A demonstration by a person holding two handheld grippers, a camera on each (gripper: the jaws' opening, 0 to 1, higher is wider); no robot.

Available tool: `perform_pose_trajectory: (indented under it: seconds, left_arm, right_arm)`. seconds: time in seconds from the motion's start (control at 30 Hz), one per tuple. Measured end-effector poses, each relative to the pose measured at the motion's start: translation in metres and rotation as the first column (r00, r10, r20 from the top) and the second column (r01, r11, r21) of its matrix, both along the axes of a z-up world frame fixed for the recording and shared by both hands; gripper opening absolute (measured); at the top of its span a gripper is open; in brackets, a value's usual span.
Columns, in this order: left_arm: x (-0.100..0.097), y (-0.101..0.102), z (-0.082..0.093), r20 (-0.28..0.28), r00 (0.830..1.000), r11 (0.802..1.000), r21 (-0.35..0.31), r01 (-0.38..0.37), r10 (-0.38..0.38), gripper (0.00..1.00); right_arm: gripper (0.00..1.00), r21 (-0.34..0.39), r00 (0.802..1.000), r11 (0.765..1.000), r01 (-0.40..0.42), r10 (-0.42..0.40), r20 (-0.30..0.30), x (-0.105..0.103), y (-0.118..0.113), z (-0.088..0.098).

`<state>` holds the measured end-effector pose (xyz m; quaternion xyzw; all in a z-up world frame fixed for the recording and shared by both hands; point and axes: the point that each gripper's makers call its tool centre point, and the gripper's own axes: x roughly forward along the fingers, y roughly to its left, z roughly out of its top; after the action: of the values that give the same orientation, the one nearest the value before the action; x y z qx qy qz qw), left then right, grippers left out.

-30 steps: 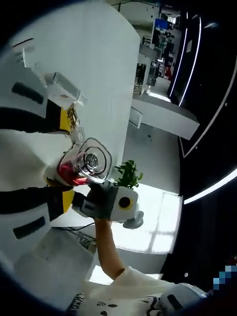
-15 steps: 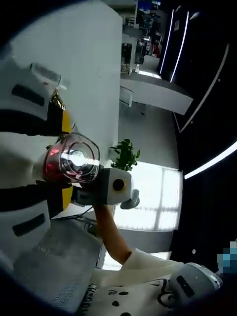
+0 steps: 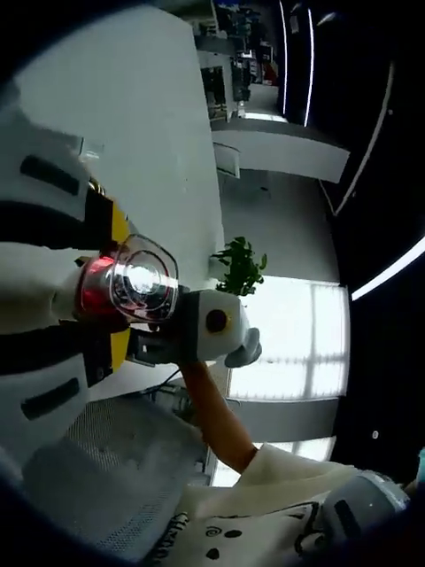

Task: Arrange the skincare products in the storage area until every visible bottle or jar stands upright without overlapping.

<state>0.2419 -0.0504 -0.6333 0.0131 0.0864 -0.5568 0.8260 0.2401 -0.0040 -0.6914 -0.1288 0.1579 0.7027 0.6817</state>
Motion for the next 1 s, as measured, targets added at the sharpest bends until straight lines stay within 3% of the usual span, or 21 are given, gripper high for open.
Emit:
perform_pose_trajectory:
  seconds: [0.2, 0.5, 0.57, 0.73, 1.0]
  left_arm:
    - [0.017, 0.001, -0.002, 0.018, 1.000, 0.998, 0.067, 0.014, -0.015, 0.26]
    - [0.034, -0.013, -0.001, 0.037, 0.998, 0.987, 0.156, 0.049, -0.055, 0.25]
    - [0.036, -0.016, -0.001, 0.041, 0.997, 0.983, 0.171, 0.064, -0.072, 0.24]
    - [0.048, -0.019, -0.005, 0.058, 0.995, 0.980, 0.189, 0.064, -0.077, 0.23]
    - [0.048, -0.020, -0.007, 0.042, 0.995, 0.980, 0.183, 0.078, -0.087, 0.23]
  right_arm:
    - [0.29, -0.013, 0.997, 0.997, 0.075, -0.075, 0.022, 0.018, -0.007, -0.001]
    - [0.28, -0.055, 0.988, 0.989, 0.137, -0.132, 0.084, 0.031, -0.027, 0.000]
    - [0.28, -0.059, 0.986, 0.987, 0.151, -0.147, 0.074, 0.034, -0.033, -0.001]
    - [0.33, -0.095, 0.980, 0.978, 0.188, -0.180, 0.082, 0.038, -0.044, -0.011]
    - [0.32, -0.067, 0.970, 0.968, 0.241, -0.237, 0.054, 0.049, -0.041, -0.019]
